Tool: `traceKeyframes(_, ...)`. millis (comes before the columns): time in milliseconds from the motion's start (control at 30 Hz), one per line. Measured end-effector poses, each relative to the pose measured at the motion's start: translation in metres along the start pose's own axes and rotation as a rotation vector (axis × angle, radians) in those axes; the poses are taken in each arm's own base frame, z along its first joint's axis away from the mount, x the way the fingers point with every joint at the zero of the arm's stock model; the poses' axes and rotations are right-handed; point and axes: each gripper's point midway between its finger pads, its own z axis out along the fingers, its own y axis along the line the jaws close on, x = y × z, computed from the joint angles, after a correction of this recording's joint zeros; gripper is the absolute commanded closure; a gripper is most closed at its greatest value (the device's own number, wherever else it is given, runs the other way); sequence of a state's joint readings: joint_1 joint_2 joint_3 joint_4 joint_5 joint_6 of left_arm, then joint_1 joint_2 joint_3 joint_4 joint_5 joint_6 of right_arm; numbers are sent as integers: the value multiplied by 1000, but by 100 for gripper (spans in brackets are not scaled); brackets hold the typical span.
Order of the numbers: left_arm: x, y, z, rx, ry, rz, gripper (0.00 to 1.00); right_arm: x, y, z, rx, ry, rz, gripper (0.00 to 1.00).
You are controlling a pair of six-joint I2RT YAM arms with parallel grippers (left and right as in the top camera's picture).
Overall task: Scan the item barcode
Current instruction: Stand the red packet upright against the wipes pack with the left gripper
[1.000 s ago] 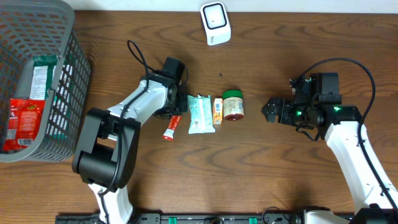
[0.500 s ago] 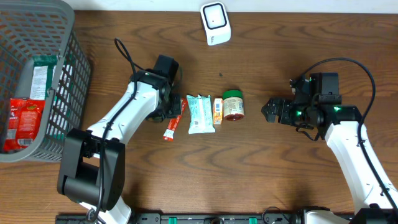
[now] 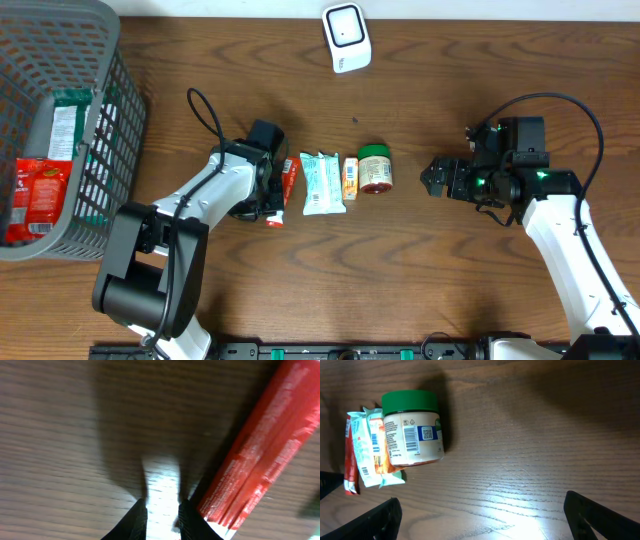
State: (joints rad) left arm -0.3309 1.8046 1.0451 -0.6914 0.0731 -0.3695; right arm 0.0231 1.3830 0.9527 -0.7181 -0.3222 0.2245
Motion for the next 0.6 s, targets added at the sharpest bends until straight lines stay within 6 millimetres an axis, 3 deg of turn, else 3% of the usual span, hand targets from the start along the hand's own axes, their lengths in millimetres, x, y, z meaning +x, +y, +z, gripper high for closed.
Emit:
traceKeyframes(200,-4,-17,-1,91,-8,2,76,0,0,0,0,0,0,1)
traceKeyframes(600,-19,-29,-3,147,-64,8,75,0,0,0,0,0,0,1)
